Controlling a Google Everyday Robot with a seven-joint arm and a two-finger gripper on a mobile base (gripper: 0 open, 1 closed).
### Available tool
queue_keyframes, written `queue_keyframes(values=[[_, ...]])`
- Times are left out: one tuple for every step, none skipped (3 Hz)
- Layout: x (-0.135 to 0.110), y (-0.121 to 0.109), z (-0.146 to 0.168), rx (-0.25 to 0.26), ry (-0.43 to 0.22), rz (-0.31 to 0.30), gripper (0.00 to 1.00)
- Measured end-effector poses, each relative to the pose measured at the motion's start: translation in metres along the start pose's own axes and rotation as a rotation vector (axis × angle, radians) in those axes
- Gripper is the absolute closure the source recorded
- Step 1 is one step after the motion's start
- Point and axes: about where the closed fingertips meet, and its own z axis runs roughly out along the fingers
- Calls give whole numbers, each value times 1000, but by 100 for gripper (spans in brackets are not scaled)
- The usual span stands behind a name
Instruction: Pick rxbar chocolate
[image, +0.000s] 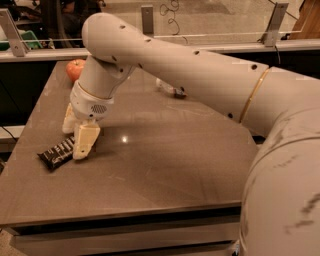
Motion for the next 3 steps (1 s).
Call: queue_keyframes(values=[[2, 2, -1, 3, -2, 8, 64], [5, 4, 1, 0, -7, 16, 87], [4, 4, -1, 0, -7, 17, 100]])
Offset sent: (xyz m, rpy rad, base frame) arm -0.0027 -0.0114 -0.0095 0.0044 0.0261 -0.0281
